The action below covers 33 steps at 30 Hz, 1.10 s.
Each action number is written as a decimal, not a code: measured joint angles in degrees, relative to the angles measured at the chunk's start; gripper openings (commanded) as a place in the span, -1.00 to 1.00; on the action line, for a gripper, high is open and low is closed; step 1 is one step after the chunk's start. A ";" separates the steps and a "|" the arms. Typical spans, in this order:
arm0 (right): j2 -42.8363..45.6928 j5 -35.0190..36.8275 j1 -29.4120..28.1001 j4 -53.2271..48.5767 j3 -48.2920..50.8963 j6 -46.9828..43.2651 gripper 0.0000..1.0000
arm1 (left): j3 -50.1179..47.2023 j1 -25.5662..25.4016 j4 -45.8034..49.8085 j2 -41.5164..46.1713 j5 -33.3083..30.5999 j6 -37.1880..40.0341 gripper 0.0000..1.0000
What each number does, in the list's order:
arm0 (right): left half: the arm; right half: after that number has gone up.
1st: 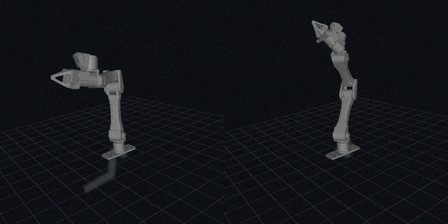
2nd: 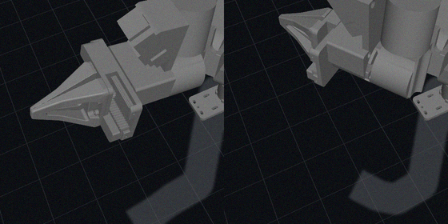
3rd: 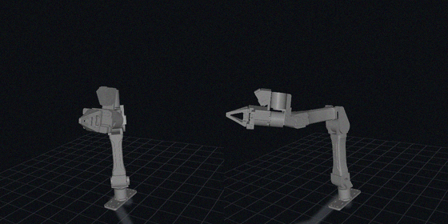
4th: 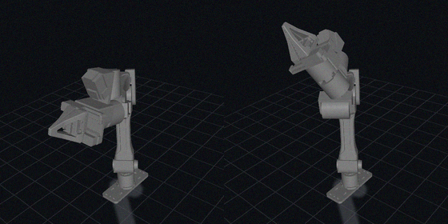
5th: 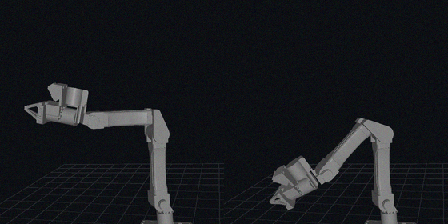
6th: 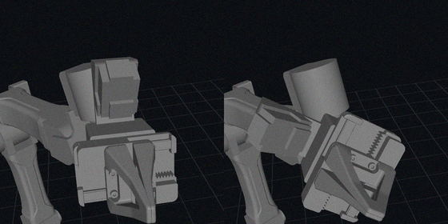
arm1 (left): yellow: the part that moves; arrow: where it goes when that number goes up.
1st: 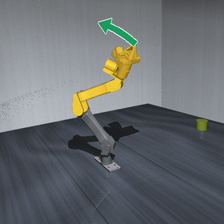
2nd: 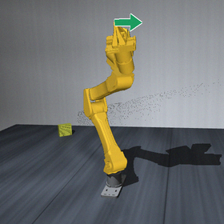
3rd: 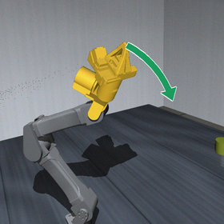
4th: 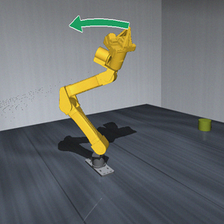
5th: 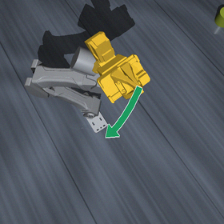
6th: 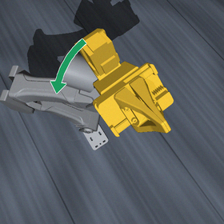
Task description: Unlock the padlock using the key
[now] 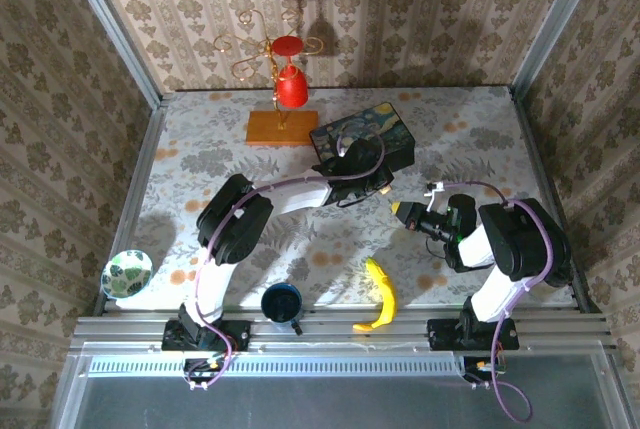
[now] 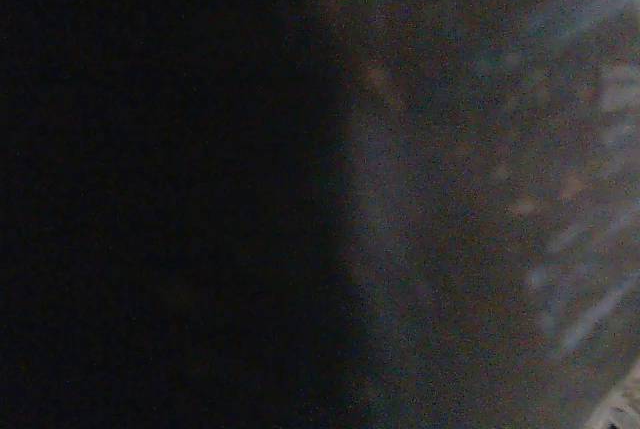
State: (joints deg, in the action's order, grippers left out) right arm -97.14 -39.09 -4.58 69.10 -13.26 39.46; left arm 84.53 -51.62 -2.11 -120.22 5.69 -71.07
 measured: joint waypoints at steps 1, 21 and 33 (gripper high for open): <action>0.00 -0.04 0.00 0.00 -0.33 -0.02 -1.00 | -0.26 0.02 -0.59 0.02 0.11 -0.17 -1.00; 4.22 0.17 0.00 -4.68 -1.16 -2.25 -1.00 | -1.31 0.04 -2.69 0.07 0.79 -1.66 -1.00; 5.84 1.36 0.00 -5.18 -1.16 -3.50 -1.00 | -1.31 0.07 -2.73 0.09 0.83 -2.23 -1.00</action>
State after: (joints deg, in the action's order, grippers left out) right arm -91.31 -37.74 -4.58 63.92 -14.41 35.97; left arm 83.22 -51.55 -4.84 -120.14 6.52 -73.30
